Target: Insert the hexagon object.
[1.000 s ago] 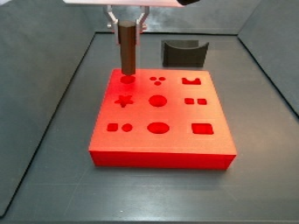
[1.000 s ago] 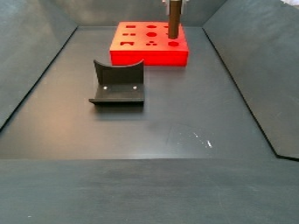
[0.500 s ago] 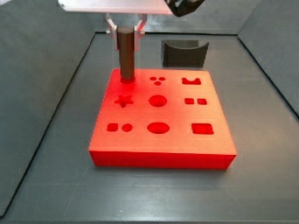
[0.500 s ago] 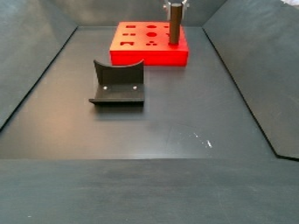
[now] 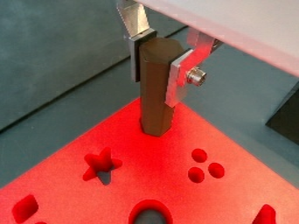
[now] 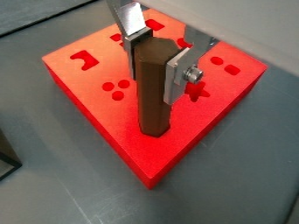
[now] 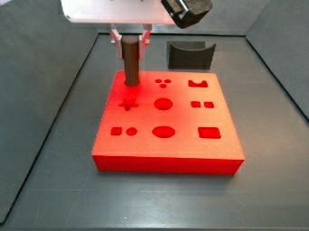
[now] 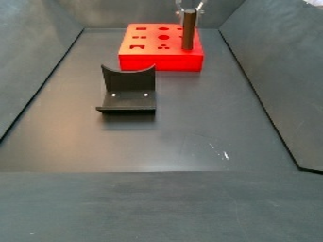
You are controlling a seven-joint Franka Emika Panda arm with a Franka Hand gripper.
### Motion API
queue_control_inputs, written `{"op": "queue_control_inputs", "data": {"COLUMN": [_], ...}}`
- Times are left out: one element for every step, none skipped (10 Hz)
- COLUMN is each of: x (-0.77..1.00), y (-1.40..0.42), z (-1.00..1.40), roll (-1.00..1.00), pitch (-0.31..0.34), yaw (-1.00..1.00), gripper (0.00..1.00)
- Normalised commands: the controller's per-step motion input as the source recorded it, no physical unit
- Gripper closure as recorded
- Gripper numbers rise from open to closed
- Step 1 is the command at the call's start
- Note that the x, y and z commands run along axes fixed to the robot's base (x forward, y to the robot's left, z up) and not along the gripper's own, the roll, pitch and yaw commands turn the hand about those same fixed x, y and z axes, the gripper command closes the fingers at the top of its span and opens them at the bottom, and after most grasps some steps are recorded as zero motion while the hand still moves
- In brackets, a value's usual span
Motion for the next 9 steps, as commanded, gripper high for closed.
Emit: {"op": "queue_control_inputs", "data": {"x": [-0.01, -0.39, -0.25, -0.19, -0.18, 0.0, 0.2, 0.07, 0.0], "y": [0.0, 0.0, 0.0, 0.0, 0.0, 0.0, -0.09, -0.13, -0.17], "z": [-0.31, -0.25, -0.27, -0.21, -0.36, -0.5, -0.72, -0.65, -0.6], "roll": [0.09, 0.18, 0.21, 0.22, 0.21, 0.18, 0.16, 0.1, 0.04], "pitch": [-0.243, -0.466, -0.43, -0.443, -0.373, -0.014, 0.189, 0.249, 0.286], "yaw": [0.02, 0.05, 0.02, 0.0, 0.0, 0.0, 0.0, 0.0, 0.0], "gripper": [1.0, 1.0, 1.0, 1.0, 1.0, 1.0, 1.0, 1.0, 1.0]}}
